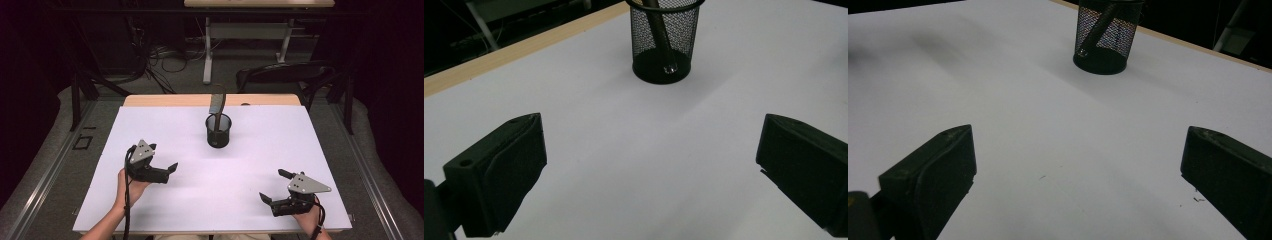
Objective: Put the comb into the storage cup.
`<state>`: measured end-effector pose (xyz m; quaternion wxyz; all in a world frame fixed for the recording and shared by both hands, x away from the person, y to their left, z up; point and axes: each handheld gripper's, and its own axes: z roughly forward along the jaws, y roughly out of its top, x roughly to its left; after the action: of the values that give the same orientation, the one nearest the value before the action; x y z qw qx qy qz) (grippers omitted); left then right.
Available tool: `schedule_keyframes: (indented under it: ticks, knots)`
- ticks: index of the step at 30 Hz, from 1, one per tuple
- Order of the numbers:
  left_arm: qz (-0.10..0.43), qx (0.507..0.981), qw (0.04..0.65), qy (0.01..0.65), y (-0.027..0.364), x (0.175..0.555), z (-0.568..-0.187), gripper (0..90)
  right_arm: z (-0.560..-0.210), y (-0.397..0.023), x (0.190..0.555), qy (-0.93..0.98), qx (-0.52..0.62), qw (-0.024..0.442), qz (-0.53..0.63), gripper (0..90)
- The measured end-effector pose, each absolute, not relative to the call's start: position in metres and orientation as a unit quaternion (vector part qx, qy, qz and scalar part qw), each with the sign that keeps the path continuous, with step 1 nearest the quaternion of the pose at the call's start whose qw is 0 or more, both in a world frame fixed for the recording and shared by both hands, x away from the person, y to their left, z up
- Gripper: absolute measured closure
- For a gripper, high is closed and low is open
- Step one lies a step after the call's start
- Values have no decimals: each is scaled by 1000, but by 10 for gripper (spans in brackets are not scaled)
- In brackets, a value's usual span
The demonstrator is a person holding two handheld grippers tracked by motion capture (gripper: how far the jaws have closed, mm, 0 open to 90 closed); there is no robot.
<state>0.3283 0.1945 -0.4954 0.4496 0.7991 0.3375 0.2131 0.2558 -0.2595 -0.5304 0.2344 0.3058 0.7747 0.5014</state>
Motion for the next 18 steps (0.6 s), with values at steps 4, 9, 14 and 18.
schedule_keyframes:
  ticks: [4, 9, 14, 18]
  knots:
    - [215, 797, 451, 341, 201, 322, -498, 1, -531, -260, 256, 774, 307, 234, 501, 9]
    - [216, 796, 449, 344, 208, 315, -500, 1, -530, -259, 256, 777, 307, 232, 499, 9]
    - [213, 795, 447, 350, 214, 308, -505, 1, -531, -259, 256, 777, 308, 231, 498, 9]
    - [212, 795, 447, 351, 218, 301, -510, 1, -531, -259, 256, 777, 307, 231, 498, 9]
